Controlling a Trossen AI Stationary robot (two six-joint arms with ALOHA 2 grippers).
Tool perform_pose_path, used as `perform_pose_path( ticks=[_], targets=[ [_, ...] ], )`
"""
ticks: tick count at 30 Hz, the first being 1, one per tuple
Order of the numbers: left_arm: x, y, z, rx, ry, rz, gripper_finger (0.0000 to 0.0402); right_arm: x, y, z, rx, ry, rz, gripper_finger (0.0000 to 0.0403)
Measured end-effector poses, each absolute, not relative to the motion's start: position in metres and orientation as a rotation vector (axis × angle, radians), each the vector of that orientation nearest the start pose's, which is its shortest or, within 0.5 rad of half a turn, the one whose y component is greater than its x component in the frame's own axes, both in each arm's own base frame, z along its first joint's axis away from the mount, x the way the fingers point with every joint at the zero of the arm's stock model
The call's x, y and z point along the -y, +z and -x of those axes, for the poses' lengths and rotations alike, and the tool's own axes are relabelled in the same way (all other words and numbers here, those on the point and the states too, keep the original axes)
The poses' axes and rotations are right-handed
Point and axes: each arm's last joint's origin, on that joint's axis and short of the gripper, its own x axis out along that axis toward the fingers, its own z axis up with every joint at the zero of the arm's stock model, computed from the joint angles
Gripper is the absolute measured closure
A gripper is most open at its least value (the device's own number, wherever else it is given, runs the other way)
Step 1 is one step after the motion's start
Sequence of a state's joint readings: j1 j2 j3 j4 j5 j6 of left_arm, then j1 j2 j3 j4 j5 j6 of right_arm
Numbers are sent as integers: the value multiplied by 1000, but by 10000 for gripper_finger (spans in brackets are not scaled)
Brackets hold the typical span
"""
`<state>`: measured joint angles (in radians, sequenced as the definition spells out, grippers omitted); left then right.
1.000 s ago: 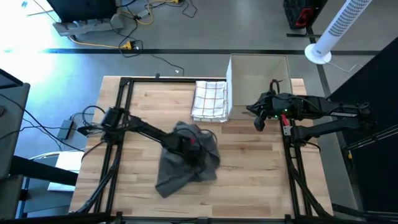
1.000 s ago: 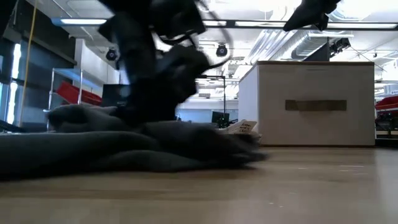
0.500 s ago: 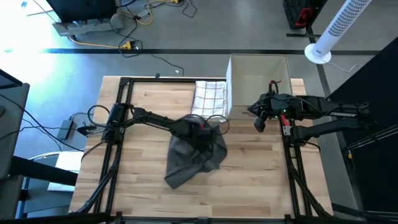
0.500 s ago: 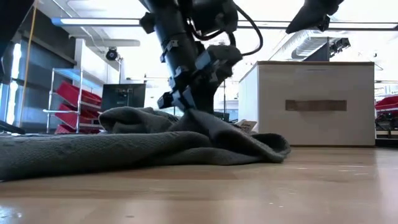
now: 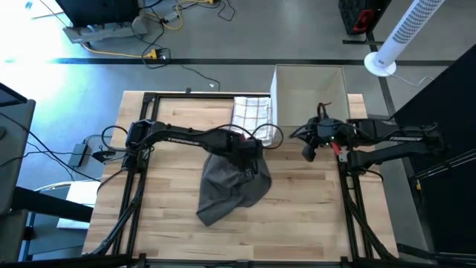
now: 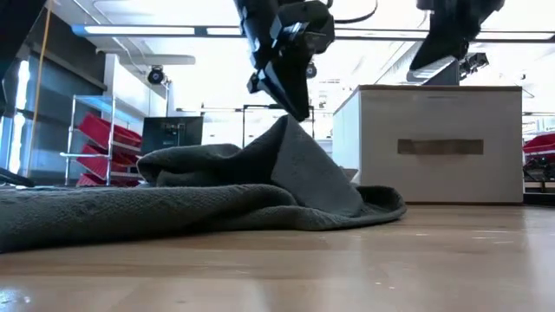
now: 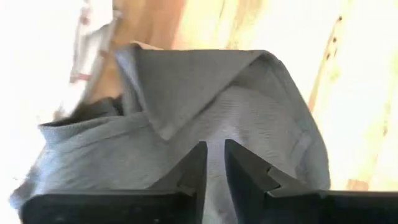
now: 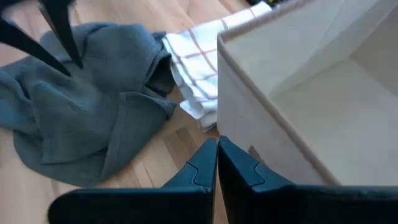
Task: Fold towel
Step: Fold the gray towel
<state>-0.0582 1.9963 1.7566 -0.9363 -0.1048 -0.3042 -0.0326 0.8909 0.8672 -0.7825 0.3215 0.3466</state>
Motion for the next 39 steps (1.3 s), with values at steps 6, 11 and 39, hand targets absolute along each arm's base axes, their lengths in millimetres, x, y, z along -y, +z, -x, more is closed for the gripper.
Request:
perform_pose_path(
  ticks=[6, 11, 39],
  targets=[
    [12, 256, -400, -1322, 345, -34, 297, 14, 270, -168, -750, -473, -255, 403],
    [2, 269, -385, -1406, 372, -303, 294, 13, 253, -169, -763, -455, -351, 403],
    [-90, 212, -290, -1405, -46, -102, 401, -95, 191, -250, -719, -418, -787, 403]
  ],
)
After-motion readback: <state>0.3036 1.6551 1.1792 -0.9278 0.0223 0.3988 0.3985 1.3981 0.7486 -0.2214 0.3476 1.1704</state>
